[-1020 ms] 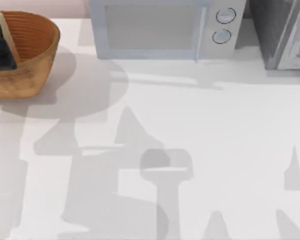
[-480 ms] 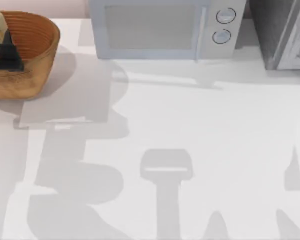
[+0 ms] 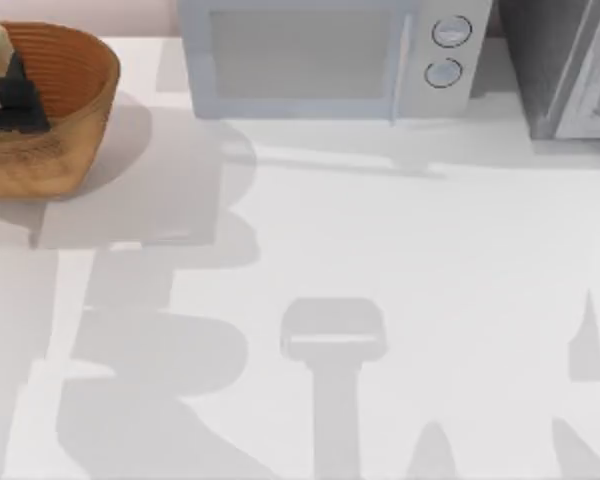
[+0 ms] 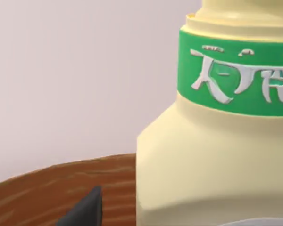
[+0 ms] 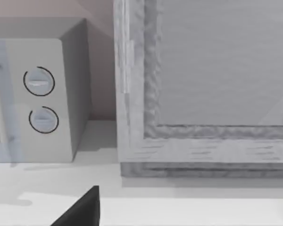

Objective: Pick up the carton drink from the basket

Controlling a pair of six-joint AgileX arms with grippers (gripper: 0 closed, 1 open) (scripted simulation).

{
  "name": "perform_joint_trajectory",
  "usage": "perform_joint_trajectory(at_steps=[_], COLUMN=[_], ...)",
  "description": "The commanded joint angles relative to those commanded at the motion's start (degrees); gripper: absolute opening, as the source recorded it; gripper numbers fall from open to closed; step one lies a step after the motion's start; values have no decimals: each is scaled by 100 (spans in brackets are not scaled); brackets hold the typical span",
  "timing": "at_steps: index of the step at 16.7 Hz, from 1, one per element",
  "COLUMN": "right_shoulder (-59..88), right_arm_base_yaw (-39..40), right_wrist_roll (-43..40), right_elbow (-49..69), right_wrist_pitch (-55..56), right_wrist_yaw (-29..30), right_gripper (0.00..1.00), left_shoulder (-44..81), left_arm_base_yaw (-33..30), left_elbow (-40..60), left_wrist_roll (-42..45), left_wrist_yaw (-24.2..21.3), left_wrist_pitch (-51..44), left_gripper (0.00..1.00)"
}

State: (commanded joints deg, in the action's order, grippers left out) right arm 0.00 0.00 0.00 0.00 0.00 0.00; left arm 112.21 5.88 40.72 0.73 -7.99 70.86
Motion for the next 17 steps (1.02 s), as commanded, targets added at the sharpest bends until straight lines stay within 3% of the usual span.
perform_joint_trajectory(at_steps=[7, 12, 17], right_shoulder=[0, 0, 0], right_arm_base_yaw=[0, 0, 0], right_wrist_roll=[0, 0, 0], right_elbow=[0, 0, 0], right_wrist_pitch=[0, 0, 0], right_wrist_yaw=[0, 0, 0], right_gripper=[100, 100, 100], left_shoulder=[577, 607, 607], left_arm_base_yaw=[-67, -71, -71], left_elbow=[961, 1011, 1011], left_wrist_roll=[-6, -6, -6], left_wrist_yaw=[59, 62, 62], left_wrist_pitch=[-379, -399, -399], left_gripper=[100, 100, 62])
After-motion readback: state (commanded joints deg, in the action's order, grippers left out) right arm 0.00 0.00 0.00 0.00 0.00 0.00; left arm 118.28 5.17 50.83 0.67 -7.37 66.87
